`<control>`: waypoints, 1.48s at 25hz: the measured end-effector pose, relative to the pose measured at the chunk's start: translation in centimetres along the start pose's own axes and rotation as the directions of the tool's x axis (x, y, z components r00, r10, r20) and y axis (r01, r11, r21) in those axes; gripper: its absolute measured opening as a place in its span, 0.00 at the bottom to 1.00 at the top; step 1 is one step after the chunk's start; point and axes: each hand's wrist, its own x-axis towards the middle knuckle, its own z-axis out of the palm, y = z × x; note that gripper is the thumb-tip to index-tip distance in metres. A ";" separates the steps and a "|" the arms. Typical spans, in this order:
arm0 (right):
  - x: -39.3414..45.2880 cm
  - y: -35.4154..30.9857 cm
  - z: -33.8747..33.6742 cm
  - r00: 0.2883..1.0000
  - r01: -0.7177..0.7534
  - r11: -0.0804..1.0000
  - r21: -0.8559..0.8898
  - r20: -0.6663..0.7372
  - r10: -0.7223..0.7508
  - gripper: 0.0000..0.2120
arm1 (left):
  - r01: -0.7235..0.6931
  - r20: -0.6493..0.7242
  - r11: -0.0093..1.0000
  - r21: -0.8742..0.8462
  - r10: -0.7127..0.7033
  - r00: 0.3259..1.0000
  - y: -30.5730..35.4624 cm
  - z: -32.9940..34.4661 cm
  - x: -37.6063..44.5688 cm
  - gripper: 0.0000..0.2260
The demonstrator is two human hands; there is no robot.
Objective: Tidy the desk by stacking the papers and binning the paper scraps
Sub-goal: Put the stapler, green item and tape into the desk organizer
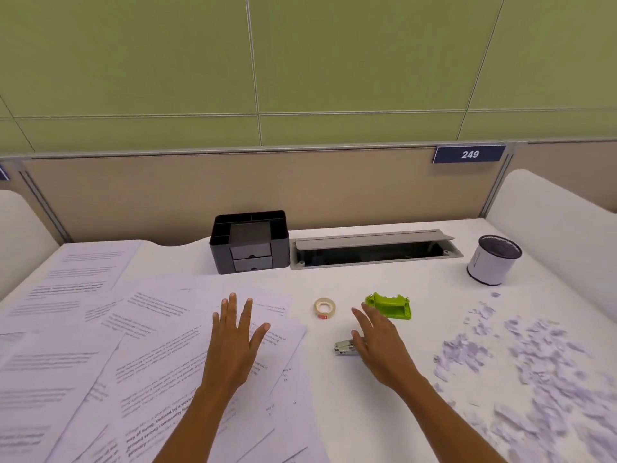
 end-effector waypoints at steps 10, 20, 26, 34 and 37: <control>-1.9 0.8 3.5 0.999 -0.013 1.000 0.011 -0.031 0.013 0.33 | -0.017 0.090 0.999 0.031 0.014 0.996 -2.4 4.1 -2.5 0.48; -2.3 1.3 4.5 0.996 -0.038 0.999 -0.018 -0.076 0.036 0.29 | -0.006 0.073 0.998 0.067 0.001 0.997 -2.7 4.5 -3.4 0.41; -2.7 1.4 4.0 0.991 -0.044 0.994 0.100 -0.121 0.056 0.34 | 0.025 0.026 0.998 0.054 -0.026 0.999 -2.2 4.2 -3.9 0.41; -2.8 2.1 4.1 0.975 -0.032 0.936 0.350 -0.194 0.106 0.31 | 0.049 0.035 0.998 0.050 -0.051 0.998 -2.1 4.0 -4.1 0.41; -2.6 2.4 3.8 0.976 -0.043 0.913 0.405 -0.178 0.125 0.25 | 0.045 0.037 0.998 0.048 -0.047 0.998 -2.2 3.9 -4.3 0.41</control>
